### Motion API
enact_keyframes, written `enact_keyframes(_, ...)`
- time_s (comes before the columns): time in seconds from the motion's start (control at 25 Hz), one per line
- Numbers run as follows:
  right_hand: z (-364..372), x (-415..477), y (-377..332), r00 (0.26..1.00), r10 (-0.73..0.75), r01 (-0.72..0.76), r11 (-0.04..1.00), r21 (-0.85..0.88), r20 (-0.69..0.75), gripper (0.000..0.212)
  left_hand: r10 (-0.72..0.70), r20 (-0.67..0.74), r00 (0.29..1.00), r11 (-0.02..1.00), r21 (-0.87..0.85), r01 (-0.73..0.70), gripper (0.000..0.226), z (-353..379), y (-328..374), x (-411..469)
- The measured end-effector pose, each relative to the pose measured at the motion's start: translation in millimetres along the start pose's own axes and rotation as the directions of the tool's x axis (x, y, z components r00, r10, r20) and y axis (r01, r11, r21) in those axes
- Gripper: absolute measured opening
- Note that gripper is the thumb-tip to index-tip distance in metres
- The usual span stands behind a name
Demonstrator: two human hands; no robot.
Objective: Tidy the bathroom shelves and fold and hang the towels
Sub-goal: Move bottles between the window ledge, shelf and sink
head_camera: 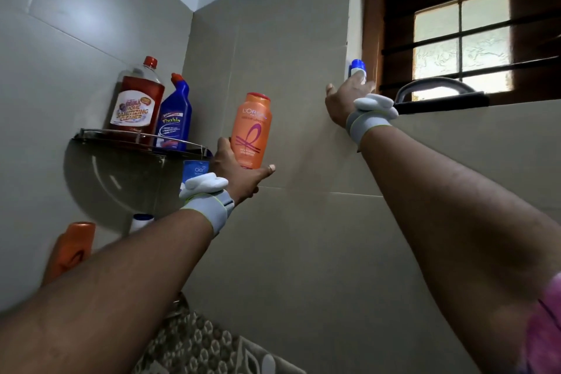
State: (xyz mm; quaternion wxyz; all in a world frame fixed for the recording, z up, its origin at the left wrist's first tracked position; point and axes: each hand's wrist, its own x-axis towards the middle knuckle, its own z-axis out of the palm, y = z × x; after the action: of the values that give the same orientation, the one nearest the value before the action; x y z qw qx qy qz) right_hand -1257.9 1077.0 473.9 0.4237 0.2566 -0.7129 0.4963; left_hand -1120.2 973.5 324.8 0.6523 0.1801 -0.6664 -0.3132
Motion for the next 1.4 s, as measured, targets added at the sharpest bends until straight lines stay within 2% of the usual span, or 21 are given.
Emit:
enact_keyframes(0.16, 6.5, 13.6, -4.8, 0.996, 0.091, -0.090, 0.995, 0.033, -0.017, 0.069, 0.012, 0.037, 0.999, 0.999, -0.038, -0.010, 0.068, 8.6, -12.7, 8.1)
enact_keyframes(0.28, 11.8, 15.2, -1.6, 0.983, 0.089, -0.078, 0.994, 0.073, -0.160, 0.047, 0.021, 0.055, 0.998, 0.998, -0.063, -0.017, 0.068, 13.9, -16.7, 11.7)
enact_keyframes(0.36, 13.4, 10.5, 2.7, 0.953, 0.006, 0.034, 0.991, 0.129, -0.302, 0.037, 0.024, 0.055, 0.998, 0.997, -0.075, -0.019, 0.068, 17.2, -16.2, 10.0)
enact_keyframes(0.44, 9.2, 2.9, 5.0, 0.908, -0.108, 0.209, 0.954, 0.214, -0.406, 0.038, 0.025, 0.054, 0.998, 0.996, -0.081, -0.020, 0.067, 18.3, -11.6, 6.0)
enact_keyframes(0.6, -9.9, -26.8, -1.5, 0.847, -0.300, 0.475, 0.797, 0.373, -0.438, 0.038, -0.002, 0.014, 1.000, 0.995, -0.100, 0.003, 0.068, 10.0, 5.5, -7.4)
enact_keyframes(0.68, -24.7, -48.0, -5.5, 0.878, -0.341, 0.465, 0.774, 0.430, -0.335, 0.032, -0.022, 0.004, 1.000, 0.997, -0.074, 0.023, 0.071, 2.7, 17.5, -18.7)
enact_keyframes(0.72, -32.8, -59.7, -6.7, 0.917, -0.327, 0.398, 0.789, 0.467, -0.230, 0.030, -0.026, 0.004, 1.000, 0.998, -0.065, 0.026, 0.072, -1.4, 25.7, -26.0)
enact_keyframes(0.8, -44.0, -78.7, -7.7, 0.974, -0.225, 0.166, 0.807, 0.567, 0.034, 0.026, -0.028, -0.001, 1.000, 0.998, -0.055, 0.028, 0.072, -9.9, 41.7, -38.9)
enact_keyframes(0.84, -54.5, -87.4, -6.7, 0.971, -0.157, 0.008, 0.776, 0.631, 0.181, 0.022, -0.036, -0.016, 0.999, 0.999, -0.038, 0.036, 0.070, -14.8, 52.2, -50.4)
enact_keyframes(0.92, -69.4, -104.5, -0.7, 0.897, -0.111, -0.260, 0.650, 0.714, 0.428, 0.014, -0.060, -0.040, 0.997, 0.998, -0.014, 0.060, 0.066, -21.7, 66.8, -73.4)
enact_keyframes(1.0, -76.3, -129.2, 6.8, 0.808, -0.151, -0.395, 0.578, 0.714, 0.570, 0.017, -0.108, -0.055, 0.993, 0.994, -0.005, 0.108, 0.063, -30.3, 68.4, -99.8)
enact_keyframes(1.2, -93.4, -203.2, 24.5, 0.600, -0.251, -0.602, 0.483, 0.636, 0.759, 0.017, -0.295, -0.185, 0.937, 0.948, 0.065, 0.311, 0.060, -75.3, 60.3, -174.5)
enact_keyframes(1.32, -99.9, -240.5, 18.7, 0.475, -0.293, -0.661, 0.503, 0.557, 0.830, 0.018, -0.319, -0.247, 0.915, 0.930, 0.104, 0.352, 0.059, -116.9, 63.7, -195.8)
enact_keyframes(1.4, -105.5, -258.7, 4.7, 0.433, -0.341, -0.661, 0.509, 0.551, 0.834, 0.017, -0.320, -0.283, 0.904, 0.924, 0.115, 0.364, 0.054, -143.3, 68.6, -204.7)
